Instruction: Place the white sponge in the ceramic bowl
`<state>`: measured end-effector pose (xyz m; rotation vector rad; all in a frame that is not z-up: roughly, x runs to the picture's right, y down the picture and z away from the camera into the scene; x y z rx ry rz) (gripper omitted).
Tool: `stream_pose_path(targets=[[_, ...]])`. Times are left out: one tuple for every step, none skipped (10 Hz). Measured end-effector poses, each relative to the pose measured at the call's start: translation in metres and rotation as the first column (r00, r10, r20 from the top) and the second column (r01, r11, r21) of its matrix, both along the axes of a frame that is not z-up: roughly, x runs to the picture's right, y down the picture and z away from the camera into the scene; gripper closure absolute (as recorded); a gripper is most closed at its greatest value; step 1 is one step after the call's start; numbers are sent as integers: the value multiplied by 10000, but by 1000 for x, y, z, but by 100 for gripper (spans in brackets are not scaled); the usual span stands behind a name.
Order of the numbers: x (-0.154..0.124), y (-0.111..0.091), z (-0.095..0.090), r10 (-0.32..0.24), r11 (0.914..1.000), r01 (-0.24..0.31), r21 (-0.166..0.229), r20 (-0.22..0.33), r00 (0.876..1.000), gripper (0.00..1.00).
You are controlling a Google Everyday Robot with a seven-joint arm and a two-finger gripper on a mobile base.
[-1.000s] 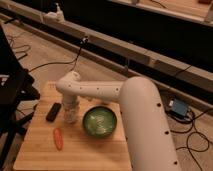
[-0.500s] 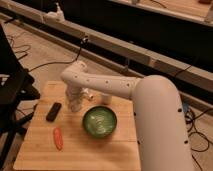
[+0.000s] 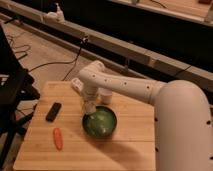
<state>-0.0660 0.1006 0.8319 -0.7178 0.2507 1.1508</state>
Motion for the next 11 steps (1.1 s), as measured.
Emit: stream_pose_path(targets=[[15, 10, -1, 127, 9996, -131, -248, -142, 9998, 57], [25, 17, -1, 281, 9987, -291, -429, -227, 9993, 49], [37, 25, -1, 512, 9968, -531, -599, -329, 9981, 40], [51, 34, 0, 762, 9939, -796, -765, -459, 9960, 28], [62, 41, 0, 975, 9906, -1022, -912, -550, 9937, 21], [68, 47, 0, 1090, 9881, -1148, -1028, -599, 9922, 20], [72, 52, -1, 1168, 9859, -1221, -1141, -526, 9918, 20], [72, 56, -3, 1182, 9850, -1221, -1218, -384, 9922, 20], [71, 59, -6, 1133, 9850, -1145, -1292, -167, 9934, 20], [71, 60, -7, 1120, 9849, -1122, -1317, -92, 9937, 20], [70, 60, -7, 1117, 9848, -1119, -1325, -88, 9937, 20]])
